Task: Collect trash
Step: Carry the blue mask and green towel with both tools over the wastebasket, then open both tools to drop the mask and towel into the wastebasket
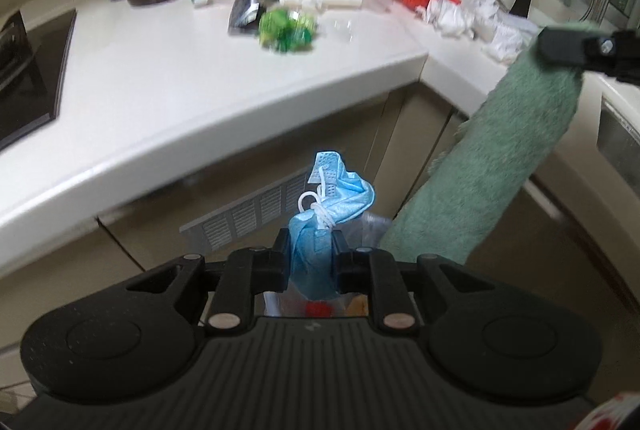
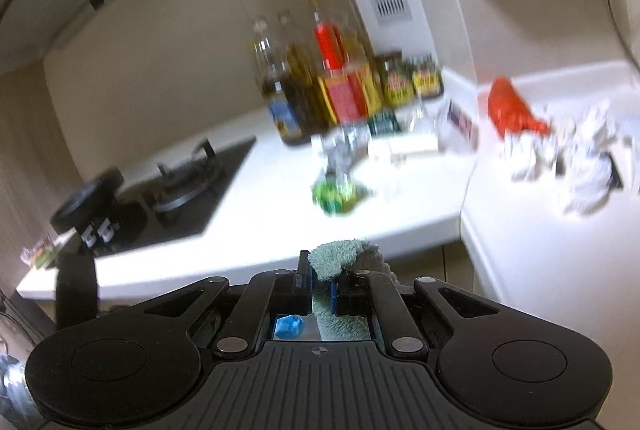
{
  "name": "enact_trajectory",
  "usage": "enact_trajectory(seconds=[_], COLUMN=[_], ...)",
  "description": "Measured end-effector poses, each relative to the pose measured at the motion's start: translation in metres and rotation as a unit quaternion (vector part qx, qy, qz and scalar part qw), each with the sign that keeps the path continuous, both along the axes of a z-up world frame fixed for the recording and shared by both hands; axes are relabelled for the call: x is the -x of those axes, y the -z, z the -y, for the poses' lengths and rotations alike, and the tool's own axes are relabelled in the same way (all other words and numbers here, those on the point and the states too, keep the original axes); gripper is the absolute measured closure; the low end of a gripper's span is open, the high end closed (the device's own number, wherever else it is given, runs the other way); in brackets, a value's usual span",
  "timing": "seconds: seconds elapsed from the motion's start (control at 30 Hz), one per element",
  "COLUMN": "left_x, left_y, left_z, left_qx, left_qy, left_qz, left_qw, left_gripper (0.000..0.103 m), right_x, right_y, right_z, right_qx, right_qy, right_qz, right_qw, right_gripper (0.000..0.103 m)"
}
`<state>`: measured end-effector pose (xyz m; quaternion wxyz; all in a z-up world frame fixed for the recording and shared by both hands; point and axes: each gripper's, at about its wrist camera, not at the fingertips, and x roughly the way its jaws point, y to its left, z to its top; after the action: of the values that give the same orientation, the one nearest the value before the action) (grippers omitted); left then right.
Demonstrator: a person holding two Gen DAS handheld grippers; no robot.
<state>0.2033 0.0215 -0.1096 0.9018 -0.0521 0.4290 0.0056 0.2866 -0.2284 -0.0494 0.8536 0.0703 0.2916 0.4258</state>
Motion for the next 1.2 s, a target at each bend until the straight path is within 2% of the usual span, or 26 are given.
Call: enact_trajectory(seconds=[0.2,0.53,0.67,0.77,0.87,0.93,1.2], left_x=[0.001,-0.005,-0.009,-0.011,-0.013,-0.014,-0.022], left_y=[0.026,0.064,0.077,0.083,0.089,0.092,0.104], left_z=[-0.004,-0.012,-0.015,-0.016,-0.016,-0.015,-0.012], left_qx=[0.008,0.025,0.030,0.031,0.033,0.034,0.033], left_qy=[-0.012,-0.024,-0.024,-0.023,-0.019,-0.015,-0.012], left_qz=[-0.024,-0.055,-0.068,-0.075,-0.081,-0.084,-0.097], left_qw=[0.9996,0.9978,0.9969,0.9964,0.9960,0.9958,0.9947], left_gripper=[0.086,0.086,0.086,0.086,0.086,0.086,0.085], right_x=[-0.009,-0.028,-0.034,-0.039,-0.045,-0.047,-0.052], right_y=[0.048,0.119,0.140,0.154,0.169,0.177,0.200], right_z=[-0.021,-0.048,-0.058,-0.067,-0.071,-0.069,-0.060], right_qx=[0.041,0.076,0.095,0.130,0.152,0.153,0.164], right_qy=[-0.001,-0.002,0.001,0.002,0.002,0.005,0.017], right_qz=[-0.034,-0.081,-0.091,-0.098,-0.111,-0.120,-0.155], right_qw=[0.999,0.994,0.991,0.987,0.982,0.981,0.974], right_gripper=[0.095,0.095,0.095,0.094,0.089,0.078,0.077])
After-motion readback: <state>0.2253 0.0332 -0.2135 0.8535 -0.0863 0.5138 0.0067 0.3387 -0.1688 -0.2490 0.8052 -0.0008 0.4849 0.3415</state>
